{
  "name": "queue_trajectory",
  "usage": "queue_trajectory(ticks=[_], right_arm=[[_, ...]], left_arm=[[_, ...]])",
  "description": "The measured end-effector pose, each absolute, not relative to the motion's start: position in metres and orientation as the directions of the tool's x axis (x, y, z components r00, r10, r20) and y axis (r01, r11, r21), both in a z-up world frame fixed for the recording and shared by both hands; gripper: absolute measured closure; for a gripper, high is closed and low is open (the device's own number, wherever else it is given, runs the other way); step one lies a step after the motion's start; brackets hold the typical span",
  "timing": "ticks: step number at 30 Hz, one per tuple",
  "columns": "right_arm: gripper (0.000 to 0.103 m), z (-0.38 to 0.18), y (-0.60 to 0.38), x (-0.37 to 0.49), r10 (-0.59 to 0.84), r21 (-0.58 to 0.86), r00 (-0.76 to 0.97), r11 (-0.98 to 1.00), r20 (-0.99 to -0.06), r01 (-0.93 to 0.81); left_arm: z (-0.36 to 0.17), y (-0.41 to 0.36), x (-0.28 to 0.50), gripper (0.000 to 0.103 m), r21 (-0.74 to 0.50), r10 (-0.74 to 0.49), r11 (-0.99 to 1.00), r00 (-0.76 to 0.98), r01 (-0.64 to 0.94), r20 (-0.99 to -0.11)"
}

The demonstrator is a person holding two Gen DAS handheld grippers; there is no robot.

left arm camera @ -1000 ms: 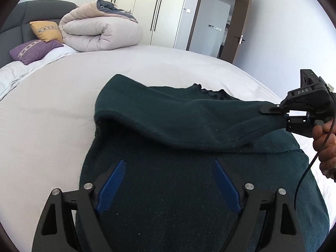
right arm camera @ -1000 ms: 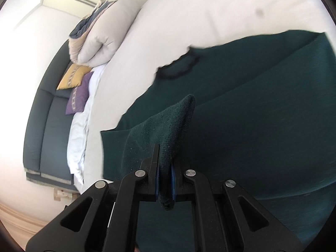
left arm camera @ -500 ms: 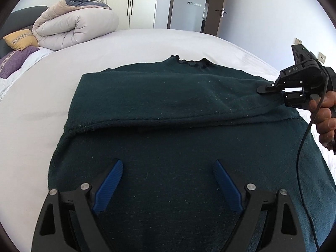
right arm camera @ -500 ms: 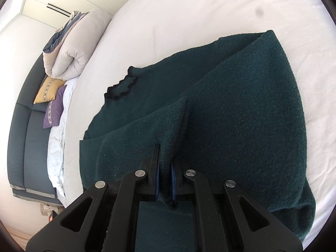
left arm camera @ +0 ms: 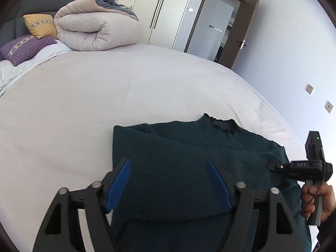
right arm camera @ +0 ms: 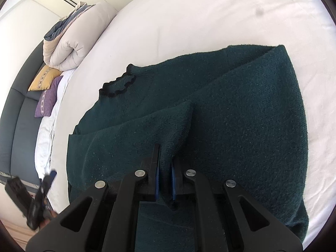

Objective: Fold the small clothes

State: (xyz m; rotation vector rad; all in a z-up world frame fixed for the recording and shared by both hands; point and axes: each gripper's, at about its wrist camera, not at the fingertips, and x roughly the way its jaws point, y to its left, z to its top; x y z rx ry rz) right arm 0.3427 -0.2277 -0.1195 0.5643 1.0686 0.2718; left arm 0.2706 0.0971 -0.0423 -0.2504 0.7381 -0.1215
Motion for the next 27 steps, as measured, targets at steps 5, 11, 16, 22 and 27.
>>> queue_trajectory(ticks=[5,11,16,22,27], right_arm=[[0.096,-0.127,-0.231,0.345,0.496,0.588,0.480,0.807,-0.723,0.051],[0.095,-0.129,-0.232,0.349,0.510,0.598,0.486,0.801,-0.710,0.034],[0.095,-0.138,-0.244,0.344,0.571,0.680,0.499,0.731,-0.652,0.053],[0.093,-0.126,-0.263,0.316,0.570,0.725,0.566,0.685,-0.596,0.074],[0.093,-0.125,-0.267,0.303,0.648,0.811,0.583,0.585,-0.490,0.031]], left_arm=[[-0.090,0.109,0.318,0.071,-0.237,-0.158,0.970,0.601,-0.055,-0.784],[-0.098,0.120,0.301,0.075,-0.274,-0.183,0.961,0.646,-0.042,-0.741],[-0.093,0.141,0.288,0.075,-0.390,-0.273,0.920,0.632,-0.049,-0.725],[-0.077,0.177,0.307,0.074,-0.567,-0.396,0.822,0.654,-0.061,-0.644],[-0.108,0.176,0.352,0.084,-0.610,-0.465,0.788,0.574,-0.079,-0.674]])
